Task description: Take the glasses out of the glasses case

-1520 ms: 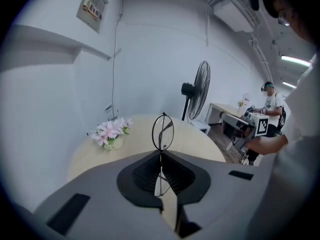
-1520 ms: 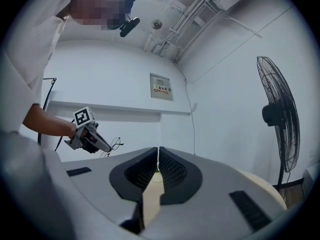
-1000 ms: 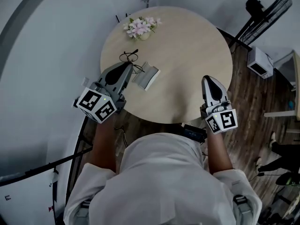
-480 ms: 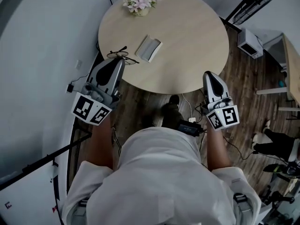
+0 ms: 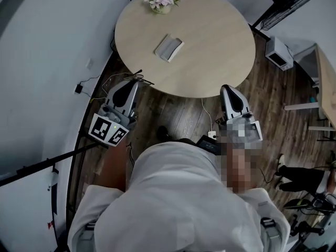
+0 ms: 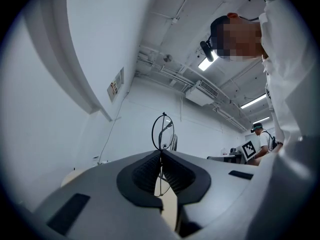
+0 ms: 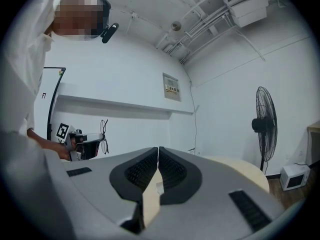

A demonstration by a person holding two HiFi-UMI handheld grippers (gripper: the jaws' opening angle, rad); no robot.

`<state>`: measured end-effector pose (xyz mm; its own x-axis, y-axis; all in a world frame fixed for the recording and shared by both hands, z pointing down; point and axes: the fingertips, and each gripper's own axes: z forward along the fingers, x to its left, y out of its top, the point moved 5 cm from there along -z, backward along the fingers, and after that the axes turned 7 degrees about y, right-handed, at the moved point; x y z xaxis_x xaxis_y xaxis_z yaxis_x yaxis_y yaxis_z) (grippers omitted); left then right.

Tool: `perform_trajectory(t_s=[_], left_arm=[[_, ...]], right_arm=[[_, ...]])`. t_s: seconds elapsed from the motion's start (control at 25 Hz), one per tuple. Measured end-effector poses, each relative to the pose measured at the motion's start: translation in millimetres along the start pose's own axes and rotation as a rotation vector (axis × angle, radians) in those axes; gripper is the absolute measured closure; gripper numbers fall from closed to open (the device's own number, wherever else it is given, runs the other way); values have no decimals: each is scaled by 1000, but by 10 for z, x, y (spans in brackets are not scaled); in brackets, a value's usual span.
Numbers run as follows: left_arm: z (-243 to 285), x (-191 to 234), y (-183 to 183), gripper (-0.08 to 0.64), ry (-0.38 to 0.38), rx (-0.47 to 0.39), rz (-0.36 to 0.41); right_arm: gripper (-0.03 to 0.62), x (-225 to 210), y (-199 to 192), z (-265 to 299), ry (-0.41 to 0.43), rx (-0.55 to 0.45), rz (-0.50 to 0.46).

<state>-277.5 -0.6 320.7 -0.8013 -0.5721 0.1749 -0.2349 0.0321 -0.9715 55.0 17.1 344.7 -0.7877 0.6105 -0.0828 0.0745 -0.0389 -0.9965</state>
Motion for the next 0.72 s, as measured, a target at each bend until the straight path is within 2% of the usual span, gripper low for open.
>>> perform_trajectory(t_s=[0.12, 0.28, 0.4, 0.52, 0.72], left_arm=[[-198, -174, -110, 535, 28, 35, 2], [-391, -541, -435, 535, 28, 114, -30], [-536, -799, -626, 535, 38, 157, -69], [-674, -1057, -697, 534, 30, 168, -75], [-870, -1224, -844, 534, 32, 186, -93]], right_arm=[[568, 112, -45, -109, 48, -14, 28], [568, 263, -119, -373, 109, -2, 48], [568, 327, -223, -600, 124, 11, 73], [568, 354, -304, -816, 140, 20, 66], [568, 449, -393, -1084, 133, -3, 101]])
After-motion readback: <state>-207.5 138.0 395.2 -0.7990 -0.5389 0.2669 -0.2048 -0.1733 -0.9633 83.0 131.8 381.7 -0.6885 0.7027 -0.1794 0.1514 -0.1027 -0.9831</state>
